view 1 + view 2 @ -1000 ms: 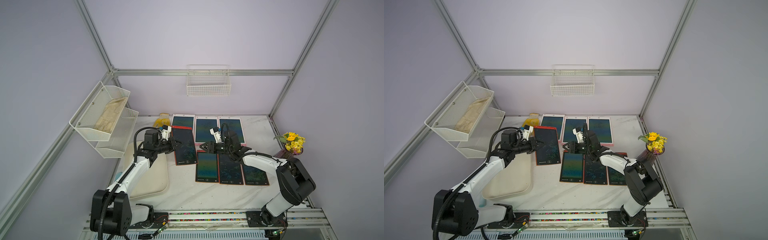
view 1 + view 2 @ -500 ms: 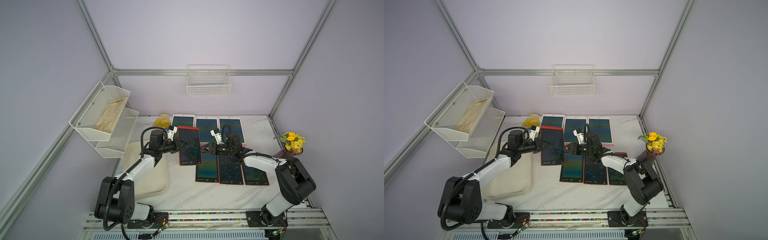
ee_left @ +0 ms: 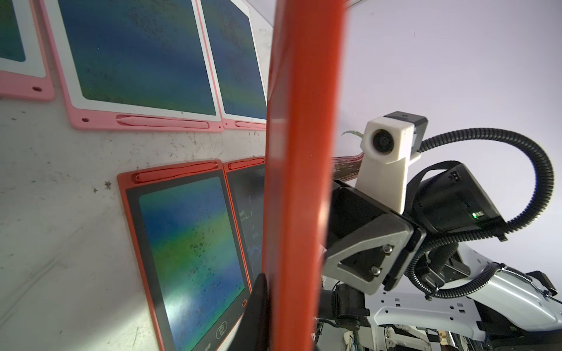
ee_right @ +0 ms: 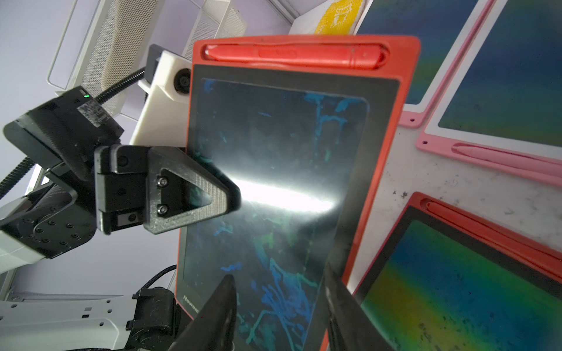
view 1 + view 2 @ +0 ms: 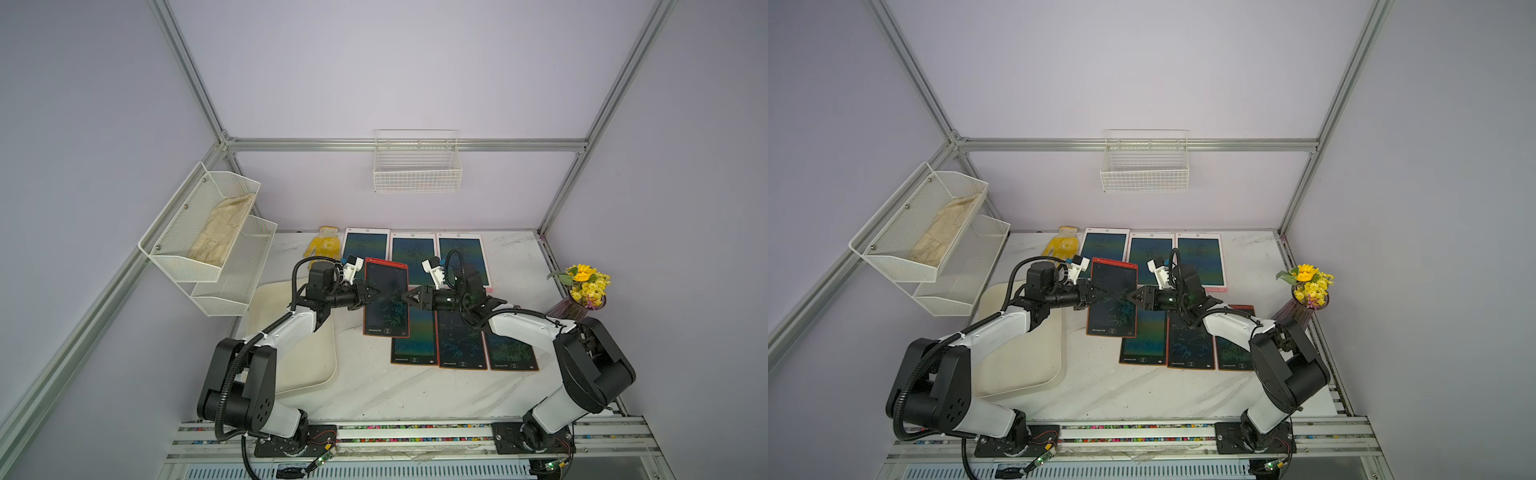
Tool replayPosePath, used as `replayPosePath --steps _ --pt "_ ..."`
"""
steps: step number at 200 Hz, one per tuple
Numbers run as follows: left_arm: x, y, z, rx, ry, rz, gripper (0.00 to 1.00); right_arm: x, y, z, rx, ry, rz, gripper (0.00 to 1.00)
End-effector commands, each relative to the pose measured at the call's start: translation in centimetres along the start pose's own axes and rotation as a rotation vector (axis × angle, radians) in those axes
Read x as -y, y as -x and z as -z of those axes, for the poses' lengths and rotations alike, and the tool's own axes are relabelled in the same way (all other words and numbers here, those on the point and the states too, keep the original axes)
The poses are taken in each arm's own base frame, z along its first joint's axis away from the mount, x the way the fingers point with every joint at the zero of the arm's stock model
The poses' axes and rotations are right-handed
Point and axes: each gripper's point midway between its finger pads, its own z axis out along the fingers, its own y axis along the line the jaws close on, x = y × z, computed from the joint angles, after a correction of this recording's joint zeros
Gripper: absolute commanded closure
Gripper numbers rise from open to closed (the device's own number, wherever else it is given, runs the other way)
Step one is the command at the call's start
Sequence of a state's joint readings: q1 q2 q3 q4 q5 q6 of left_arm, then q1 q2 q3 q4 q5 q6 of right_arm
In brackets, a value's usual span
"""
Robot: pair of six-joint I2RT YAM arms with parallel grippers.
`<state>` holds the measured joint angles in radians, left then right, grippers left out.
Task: Take out the writing tablet from the storage box
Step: Place the writing tablet at the center of the board.
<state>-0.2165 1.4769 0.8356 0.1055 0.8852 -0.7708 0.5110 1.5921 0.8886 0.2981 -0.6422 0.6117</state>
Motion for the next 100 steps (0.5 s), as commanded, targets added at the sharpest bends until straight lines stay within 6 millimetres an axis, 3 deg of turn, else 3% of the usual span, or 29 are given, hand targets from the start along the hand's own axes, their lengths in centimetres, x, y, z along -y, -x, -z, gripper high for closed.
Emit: replayPosePath --steps 1,51,100 --pt "2.8 0.7 0.6 0.001 -0.066 -0.085 0.90 -0.3 0.5 0.6 0.027 0.006 0.016 0.51" --pt "3.7 0.6 1.0 0.005 -0.097 -0.107 0.90 0.2 1.5 1.6 0.038 -0.014 0.023 0.52" --pt "4.8 0.8 1.0 0.012 -0.163 -0.103 0.91 0.8 0.2 1.2 -0.004 0.012 0.007 0.52"
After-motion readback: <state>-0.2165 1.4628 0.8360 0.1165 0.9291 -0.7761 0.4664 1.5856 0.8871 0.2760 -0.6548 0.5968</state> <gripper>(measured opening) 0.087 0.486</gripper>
